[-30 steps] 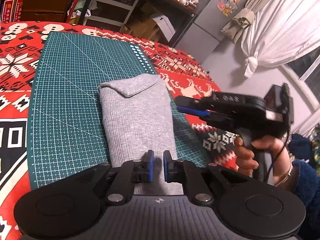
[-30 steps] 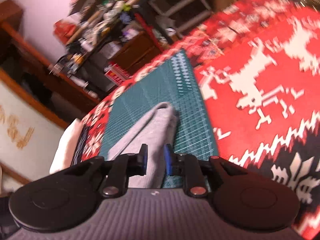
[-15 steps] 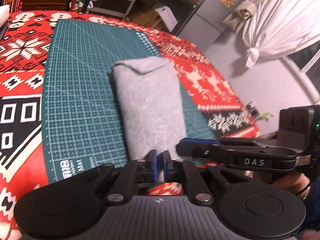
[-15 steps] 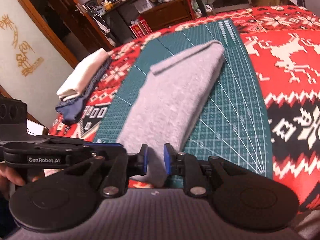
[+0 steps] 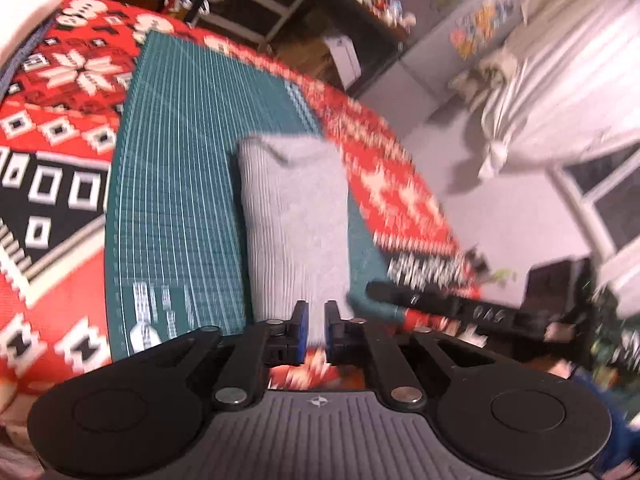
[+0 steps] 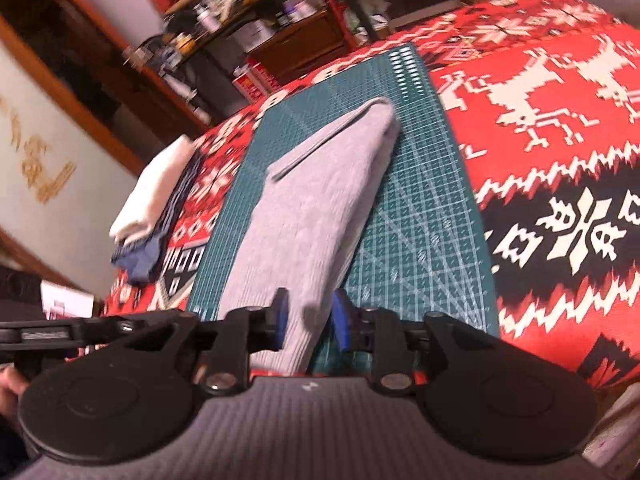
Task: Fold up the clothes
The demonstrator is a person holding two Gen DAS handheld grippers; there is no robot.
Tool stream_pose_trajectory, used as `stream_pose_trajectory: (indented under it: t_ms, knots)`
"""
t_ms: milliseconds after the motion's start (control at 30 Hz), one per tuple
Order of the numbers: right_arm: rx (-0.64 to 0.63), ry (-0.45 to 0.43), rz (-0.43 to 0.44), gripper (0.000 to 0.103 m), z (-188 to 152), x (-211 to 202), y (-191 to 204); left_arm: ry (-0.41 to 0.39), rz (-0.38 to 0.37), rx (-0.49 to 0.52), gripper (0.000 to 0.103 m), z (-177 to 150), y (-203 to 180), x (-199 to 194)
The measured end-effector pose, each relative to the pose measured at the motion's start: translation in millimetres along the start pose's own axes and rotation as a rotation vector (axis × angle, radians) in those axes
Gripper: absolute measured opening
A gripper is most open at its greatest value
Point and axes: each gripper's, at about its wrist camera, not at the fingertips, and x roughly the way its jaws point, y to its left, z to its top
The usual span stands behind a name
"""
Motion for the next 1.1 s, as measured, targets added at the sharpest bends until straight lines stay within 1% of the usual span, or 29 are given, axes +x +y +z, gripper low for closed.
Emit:
stream_pose_trajectory:
  t_ms: [33, 100, 200, 300, 367, 400, 433, 467, 500, 533, 600, 733, 800, 900, 967, 1033, 1100]
  knots:
    - [0.022, -0.007, 0.0, 0.035, 3, 3, -3, -0.017, 0.014, 0.001, 0.037, 6, 0, 2]
    - [0.067, -0.02, 0.0, 0.039, 10, 10, -10, -0.031, 0.046, 0.001, 0.038, 18, 5, 14]
    - [0.135, -0.024, 0.01, 0.043, 16, 20, -18, -0.011, 0.066, -0.025, 0.038, 29, 15, 36]
    - [0.166, -0.017, 0.026, 0.042, 19, 29, -23, 0.011, 0.062, -0.067, 0.038, 34, 25, 53]
    - [0.164, -0.01, 0.029, 0.041, 19, 34, -24, 0.019, 0.063, -0.083, 0.038, 34, 28, 58]
    - [0.161, -0.007, 0.031, 0.034, 18, 36, -25, 0.021, 0.06, -0.087, 0.038, 33, 29, 60]
    - [0.158, -0.004, 0.032, 0.021, 18, 38, -25, 0.024, 0.051, -0.09, 0.032, 31, 29, 61]
    - [0.155, -0.001, 0.033, 0.017, 18, 40, -26, 0.027, 0.041, -0.093, 0.027, 29, 28, 61]
    - [0.152, 0.002, 0.034, 0.014, 17, 42, -27, 0.027, 0.04, -0.097, 0.026, 28, 29, 61]
    - [0.15, -0.001, 0.035, 0.011, 17, 42, -27, 0.028, 0.039, -0.1, 0.021, 28, 29, 61]
    - [0.138, -0.011, 0.036, 0.008, 19, 39, -26, 0.03, 0.042, -0.104, 0.019, 28, 27, 60]
    - [0.078, -0.025, 0.0, 0.008, 22, 30, -23, 0.048, 0.034, -0.109, 0.017, 22, 15, 61]
    - [0.09, -0.028, -0.001, 0.008, 23, 26, -27, 0.059, 0.019, -0.109, 0.017, 15, 11, 64]
    - [0.117, -0.019, 0.01, 0.008, 24, 25, -34, 0.042, 0.033, -0.102, 0.017, 10, 8, 65]
    - [0.121, -0.018, 0.009, 0.009, 23, 24, -35, 0.037, 0.024, -0.139, 0.017, 10, 13, 65]
    - [0.128, -0.023, 0.007, 0.018, 23, 21, -36, 0.028, 0.014, -0.171, 0.018, 12, 17, 64]
    - [0.147, -0.033, 0.022, 0.018, 24, 17, -40, 0.009, 0.01, -0.179, 0.018, 14, 18, 59]
